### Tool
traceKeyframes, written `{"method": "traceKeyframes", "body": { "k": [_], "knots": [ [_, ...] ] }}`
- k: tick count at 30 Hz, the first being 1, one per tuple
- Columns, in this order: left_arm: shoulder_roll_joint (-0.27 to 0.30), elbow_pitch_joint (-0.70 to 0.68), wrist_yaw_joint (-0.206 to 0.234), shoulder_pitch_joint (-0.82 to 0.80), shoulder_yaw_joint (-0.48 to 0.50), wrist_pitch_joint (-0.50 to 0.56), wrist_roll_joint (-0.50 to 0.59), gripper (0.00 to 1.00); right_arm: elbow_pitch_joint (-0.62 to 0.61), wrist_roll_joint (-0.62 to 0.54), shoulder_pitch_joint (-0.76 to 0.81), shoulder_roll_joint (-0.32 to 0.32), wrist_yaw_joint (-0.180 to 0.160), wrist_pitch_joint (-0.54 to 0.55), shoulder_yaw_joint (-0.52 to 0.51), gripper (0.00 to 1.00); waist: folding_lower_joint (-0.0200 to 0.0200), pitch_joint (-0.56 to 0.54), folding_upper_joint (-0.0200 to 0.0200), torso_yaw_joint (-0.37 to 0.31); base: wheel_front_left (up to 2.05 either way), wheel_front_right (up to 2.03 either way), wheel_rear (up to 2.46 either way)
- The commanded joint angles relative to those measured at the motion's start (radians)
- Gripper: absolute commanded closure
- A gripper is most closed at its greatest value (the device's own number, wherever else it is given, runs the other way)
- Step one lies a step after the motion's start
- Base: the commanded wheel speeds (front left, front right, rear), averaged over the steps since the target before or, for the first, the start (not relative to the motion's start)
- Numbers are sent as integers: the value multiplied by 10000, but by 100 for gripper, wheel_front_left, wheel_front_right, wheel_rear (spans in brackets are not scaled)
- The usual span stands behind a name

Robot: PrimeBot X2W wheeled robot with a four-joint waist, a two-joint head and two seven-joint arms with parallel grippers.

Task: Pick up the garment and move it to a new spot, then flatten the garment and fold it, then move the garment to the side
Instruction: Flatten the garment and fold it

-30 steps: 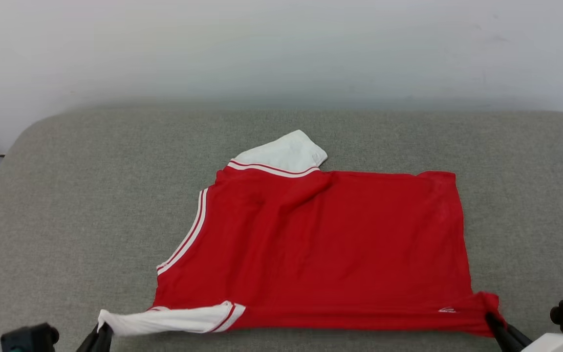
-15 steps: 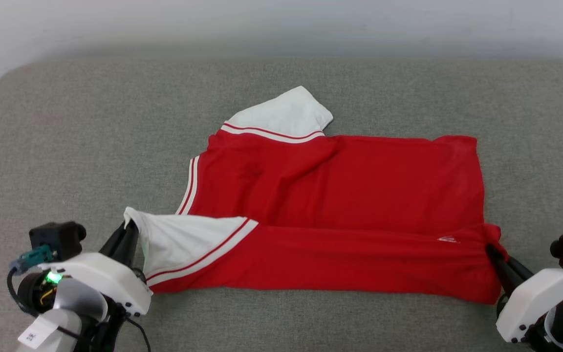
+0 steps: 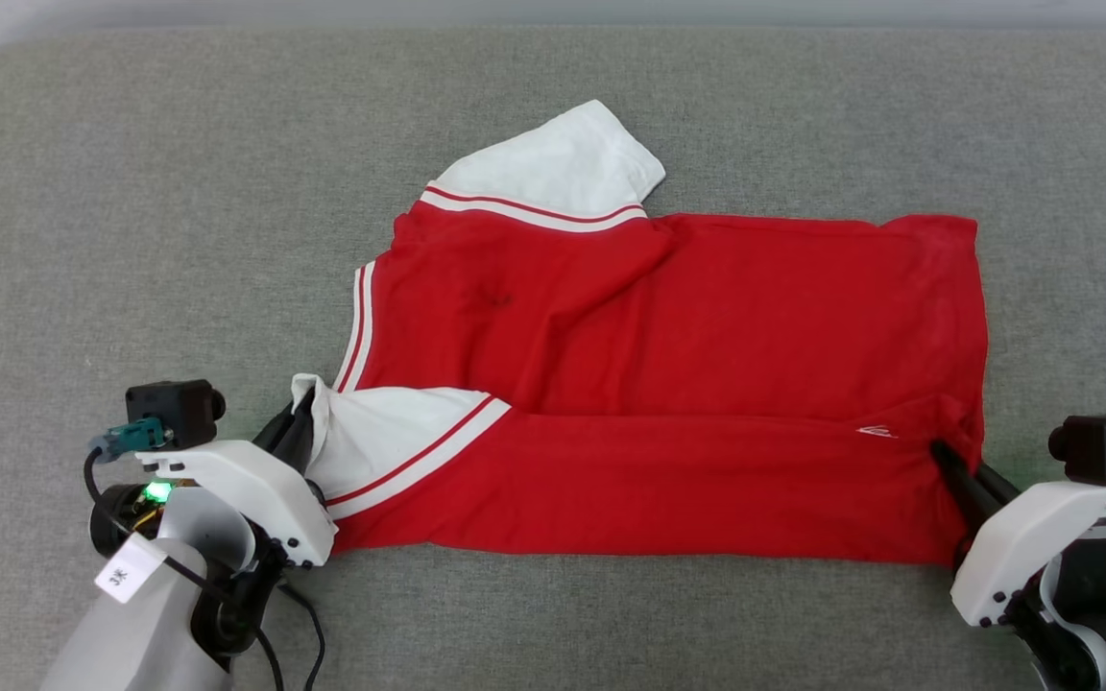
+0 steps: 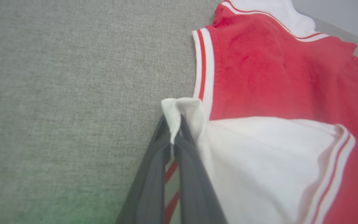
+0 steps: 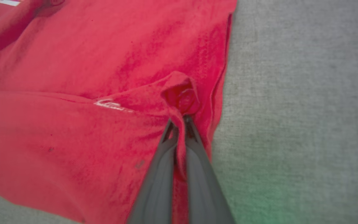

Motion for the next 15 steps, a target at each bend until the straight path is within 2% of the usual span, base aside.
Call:
{"method": "traceKeyframes", "body": {
  "k": [1, 5, 6, 7, 8, 9, 15],
  "knots": [
    [-56, 237, -82, -174, -133, 134, 55, 100, 287, 3, -127, 32, -15, -95, 119, 100, -2, 12, 0, -20, 0, 0, 0],
    [-182, 731, -216, -332, -274, 138, 39, 100, 759, 78, -281, 40, -15, -419, 376, 100, -2, -102, 0, -49, 0, 0, 0],
    [-210, 833, -219, -354, -273, 109, 15, 82, 862, 113, -313, 48, -15, -493, 452, 74, -2, -159, 0, -58, 0, 0, 0],
    [-232, 927, -198, -352, -268, 88, -4, 58, 884, 161, -351, 61, -14, -704, 501, 48, -2, -222, 0, -59, 0, 0, 0],
    [-216, 1006, -128, -359, -214, 5, 1, 22, 896, 216, -386, 78, -12, -885, 546, 0, -2, -287, 0, -63, 0, 0, 0],
    [-184, 1045, -49, -368, -147, -91, 29, 0, 920, 201, -396, 62, -12, -1066, 588, 0, -2, -367, 0, -76, 0, 0, 0],
    [69, 1005, 300, -58, 121, -351, 16, 0, 854, -225, -328, 213, -12, -2801, 673, 0, -2, -974, 0, -217, 0, 0, 0]
  ]
}}
